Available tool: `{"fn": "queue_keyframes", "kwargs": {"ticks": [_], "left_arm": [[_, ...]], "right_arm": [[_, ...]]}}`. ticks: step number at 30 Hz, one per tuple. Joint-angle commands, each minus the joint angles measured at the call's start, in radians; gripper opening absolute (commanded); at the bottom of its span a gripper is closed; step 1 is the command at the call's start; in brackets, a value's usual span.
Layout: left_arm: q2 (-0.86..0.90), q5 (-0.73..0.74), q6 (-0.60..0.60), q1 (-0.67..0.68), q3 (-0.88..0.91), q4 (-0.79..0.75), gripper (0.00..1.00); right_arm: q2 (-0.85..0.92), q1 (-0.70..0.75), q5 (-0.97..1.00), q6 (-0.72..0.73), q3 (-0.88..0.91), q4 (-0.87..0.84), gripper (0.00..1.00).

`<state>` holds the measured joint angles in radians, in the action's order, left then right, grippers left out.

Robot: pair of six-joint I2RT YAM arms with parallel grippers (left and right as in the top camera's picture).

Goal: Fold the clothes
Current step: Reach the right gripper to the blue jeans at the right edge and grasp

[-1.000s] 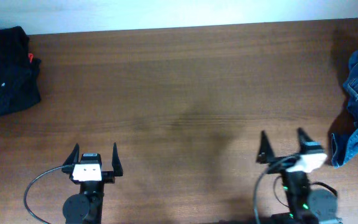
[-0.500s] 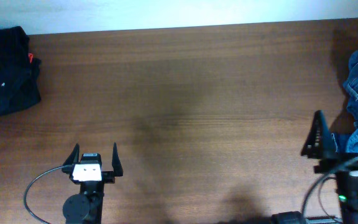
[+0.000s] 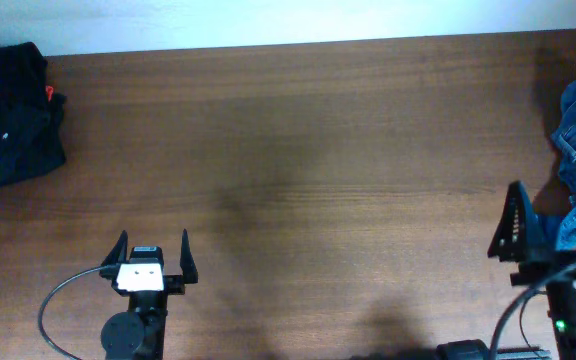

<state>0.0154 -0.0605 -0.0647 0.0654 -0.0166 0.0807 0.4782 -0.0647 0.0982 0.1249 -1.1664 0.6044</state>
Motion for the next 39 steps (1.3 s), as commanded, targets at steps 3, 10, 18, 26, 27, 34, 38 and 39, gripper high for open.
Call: {"fn": "queue_keyframes", "kwargs": {"ticks": [3, 10, 18, 26, 27, 34, 38, 39], "left_arm": [[-0.008, 0.0, -0.02, 0.004, 0.007, -0.001, 0.99], [-0.008, 0.0, -0.02, 0.004, 0.007, -0.001, 0.99], [-0.008, 0.0, -0.019, 0.004, 0.007, -0.001, 0.99], [-0.008, 0.0, -0.02, 0.004, 0.007, -0.001, 0.99], [-0.008, 0.0, -0.02, 0.004, 0.007, -0.001, 0.99], [-0.008, 0.0, -0.02, 0.004, 0.007, -0.002, 0.99], [-0.008, 0.0, -0.02, 0.004, 0.007, -0.001, 0.99], [-0.008, 0.0, -0.019, 0.004, 0.007, -0.002, 0.99]], "right_arm": [[0.155, 0.006, 0.183, 0.203, -0.077, 0.068, 0.83], [0.453, 0.04, 0.306, 0.283, -0.354, 0.304, 0.85], [0.79, 0.351, 0.071, 0.302, -0.679, 0.487, 0.94], [1.061, 0.774, -0.423, 0.303, -0.715, 0.449, 0.82], [1.092, 0.813, -0.436, 0.303, -0.715, 0.444, 0.82], [1.266, 0.97, -0.436, 0.33, -0.715, 0.407, 0.82], [1.345, 0.996, -0.436, 0.389, -0.715, 0.356, 0.82], [1.362, 0.997, -0.436, 0.39, -0.715, 0.341, 0.82]]}}
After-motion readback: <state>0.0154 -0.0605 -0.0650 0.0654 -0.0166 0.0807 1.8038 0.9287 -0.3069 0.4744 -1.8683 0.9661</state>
